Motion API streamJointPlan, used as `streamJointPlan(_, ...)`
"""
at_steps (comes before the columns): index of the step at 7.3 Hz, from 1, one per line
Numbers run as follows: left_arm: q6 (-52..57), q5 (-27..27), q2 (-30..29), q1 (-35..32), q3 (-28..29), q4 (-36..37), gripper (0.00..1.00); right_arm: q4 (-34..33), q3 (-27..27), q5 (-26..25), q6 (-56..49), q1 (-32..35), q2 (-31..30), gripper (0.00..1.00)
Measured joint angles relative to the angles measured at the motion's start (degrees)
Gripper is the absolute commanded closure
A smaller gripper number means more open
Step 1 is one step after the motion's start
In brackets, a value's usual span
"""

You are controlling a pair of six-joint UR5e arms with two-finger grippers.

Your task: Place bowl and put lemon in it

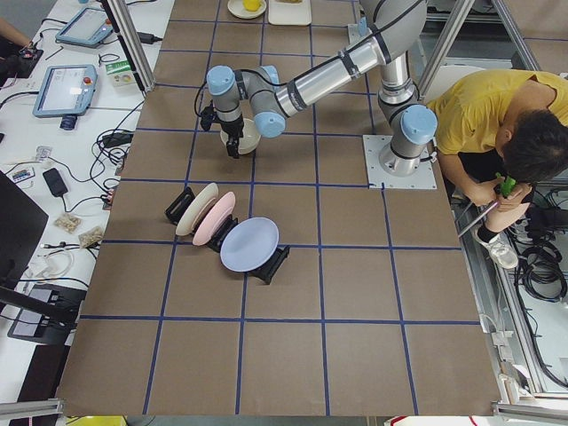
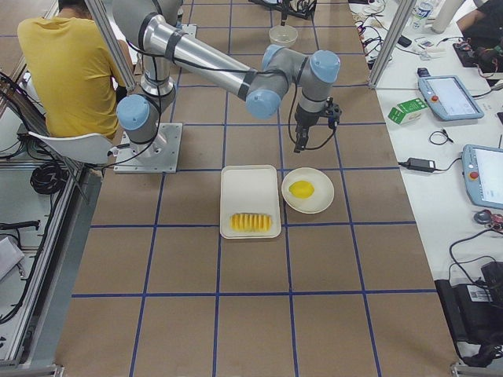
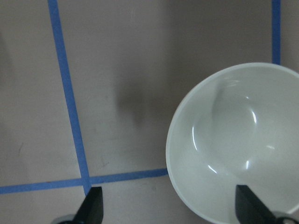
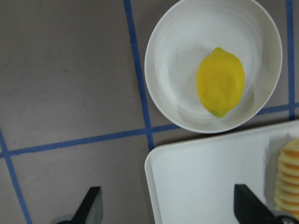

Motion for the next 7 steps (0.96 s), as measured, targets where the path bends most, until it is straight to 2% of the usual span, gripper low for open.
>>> streamJointPlan(1,0.0,-0.9,-1.2,0.0,-0.3,0.6,0.12,-4.5,-0.1,0.0,-1.1,-0.7,3.0,0.0)
streamJointPlan(2,0.1,-1.5,-1.9,0.0,-0.3,0.8,0.49,-8.5,-0.2,0.0,-2.1,-1.3,5.7,0.0)
streamJointPlan(3,0.4,-1.6,-2.3,0.0,-0.5,0.8,0.93,-11.3,-0.2,-0.1,-2.6,-1.7,7.8,0.0)
streamJointPlan(4,0.9,-1.5,-2.4,0.0,-0.7,0.8,1.0,-12.6,-0.2,-0.2,-2.8,-2.0,9.3,0.0)
streamJointPlan(7,0.7,-1.4,-2.2,0.0,0.0,0.8,1.0,-14.3,-0.1,-0.4,-2.9,-3.7,12.8,0.0)
